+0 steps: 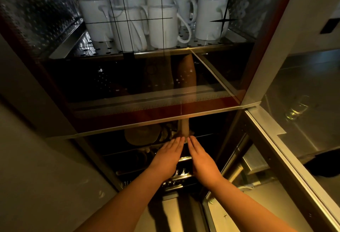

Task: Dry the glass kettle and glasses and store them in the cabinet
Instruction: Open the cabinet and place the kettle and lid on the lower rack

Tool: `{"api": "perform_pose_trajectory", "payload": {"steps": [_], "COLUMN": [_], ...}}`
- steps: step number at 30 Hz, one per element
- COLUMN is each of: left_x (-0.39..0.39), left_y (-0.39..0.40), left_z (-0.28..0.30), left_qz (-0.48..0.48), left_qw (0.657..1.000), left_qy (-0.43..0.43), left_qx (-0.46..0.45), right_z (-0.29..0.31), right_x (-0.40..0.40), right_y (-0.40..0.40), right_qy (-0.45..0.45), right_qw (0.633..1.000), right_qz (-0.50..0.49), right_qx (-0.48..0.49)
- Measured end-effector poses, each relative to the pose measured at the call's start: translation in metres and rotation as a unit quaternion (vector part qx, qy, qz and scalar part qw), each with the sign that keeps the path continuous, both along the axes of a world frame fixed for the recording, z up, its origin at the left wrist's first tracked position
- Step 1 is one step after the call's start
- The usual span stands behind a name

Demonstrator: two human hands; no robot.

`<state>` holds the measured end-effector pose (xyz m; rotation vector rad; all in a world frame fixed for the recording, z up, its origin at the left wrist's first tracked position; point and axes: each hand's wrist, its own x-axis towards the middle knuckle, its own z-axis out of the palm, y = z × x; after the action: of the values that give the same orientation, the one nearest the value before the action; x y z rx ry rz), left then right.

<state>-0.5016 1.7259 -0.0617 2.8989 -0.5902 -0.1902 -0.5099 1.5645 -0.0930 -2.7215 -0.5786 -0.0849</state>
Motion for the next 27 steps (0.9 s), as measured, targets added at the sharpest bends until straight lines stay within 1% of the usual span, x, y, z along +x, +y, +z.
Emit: {"api": "perform_pose_trajectory", "payload": {"steps": [3, 8, 13, 20, 27], "left_x": [0.000, 0.000, 0.000, 0.002, 0.001], "left_y": [-0.001, -0.005, -0.006, -0.008, -0.017], "left_z": [-0.001, -0.004, -0.002, 0.001, 0.000], "left_qz": [0.000, 0.013, 0.029, 0.025, 0.025], "left_qw": [1.000, 0.999, 0.998, 0.998, 0.998], "left_qy": [-0.013, -0.032, -0.043, -0.051, -0.062], "left_qx": [0.018, 0.025, 0.028, 0.027, 0.002], "right_z": [0.006, 0.014, 0.023, 0.031, 0.037], "right_x": [0.001, 0.003, 0.003, 0.007, 0.005], "right_y": [-0.002, -0.004, -0.001, -0.002, -0.001], "right_qy": [-0.021, -0.047, -0.072, -0.096, -0.109], "right_qw": [0.999, 0.996, 0.993, 0.989, 0.987], "right_qz": [0.003, 0.016, 0.033, 0.061, 0.050], "right_qx": [-0.048, -0.072, -0.088, -0.098, -0.110]}}
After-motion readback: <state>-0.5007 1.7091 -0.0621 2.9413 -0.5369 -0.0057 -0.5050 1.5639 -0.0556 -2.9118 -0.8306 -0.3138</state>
